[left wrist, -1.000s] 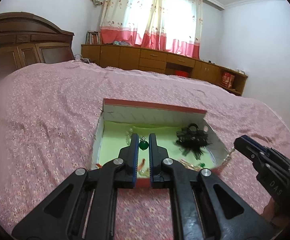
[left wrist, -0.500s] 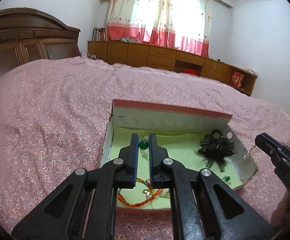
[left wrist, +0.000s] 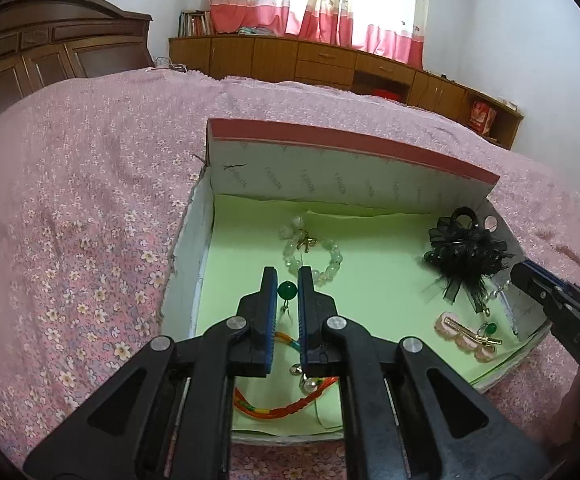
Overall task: Organize jewelry
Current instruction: 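Carry green bead and gold brooch into the box and open both grippers, then move both tools back out to the last jewelry pieces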
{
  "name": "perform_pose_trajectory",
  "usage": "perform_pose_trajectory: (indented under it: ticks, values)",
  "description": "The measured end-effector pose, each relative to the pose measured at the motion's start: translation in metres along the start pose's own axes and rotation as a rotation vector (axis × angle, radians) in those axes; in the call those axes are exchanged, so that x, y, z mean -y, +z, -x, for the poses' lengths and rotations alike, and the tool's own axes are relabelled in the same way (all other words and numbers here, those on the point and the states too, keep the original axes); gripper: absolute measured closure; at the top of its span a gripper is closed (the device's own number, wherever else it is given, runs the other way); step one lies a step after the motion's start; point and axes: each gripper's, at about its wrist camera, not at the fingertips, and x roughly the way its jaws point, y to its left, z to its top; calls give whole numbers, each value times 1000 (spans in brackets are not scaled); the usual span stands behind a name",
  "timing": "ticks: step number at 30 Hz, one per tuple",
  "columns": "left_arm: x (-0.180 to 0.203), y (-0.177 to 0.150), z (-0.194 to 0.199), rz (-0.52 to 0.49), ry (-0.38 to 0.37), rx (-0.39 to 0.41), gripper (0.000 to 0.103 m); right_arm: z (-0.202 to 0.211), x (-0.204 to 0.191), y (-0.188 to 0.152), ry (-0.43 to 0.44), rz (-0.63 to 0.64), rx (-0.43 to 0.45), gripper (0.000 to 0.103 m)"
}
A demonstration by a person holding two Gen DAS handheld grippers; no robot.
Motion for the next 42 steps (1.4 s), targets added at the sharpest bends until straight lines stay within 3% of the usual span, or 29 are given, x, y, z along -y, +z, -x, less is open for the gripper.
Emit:
perform_pose_trajectory:
  ticks: [5, 13, 20, 29, 42]
  values:
    - [4, 1, -2, -7, -10, -31, 99, -3, 5, 0, 2, -26, -28, 83]
    - [5, 2, 9, 3, -22, -41, 86, 9, 7, 6, 47, -45, -22, 61]
    - [2, -2, 38, 46, -75, -57, 84, 39, 4, 13, 86, -50, 14, 59]
    - [11, -8, 76, 22, -143, -80, 84, 85, 7, 11, 85, -54, 55, 58]
    - [32, -46, 95, -54, -192, -171, 84, 118, 13, -25, 45, -59, 4, 56]
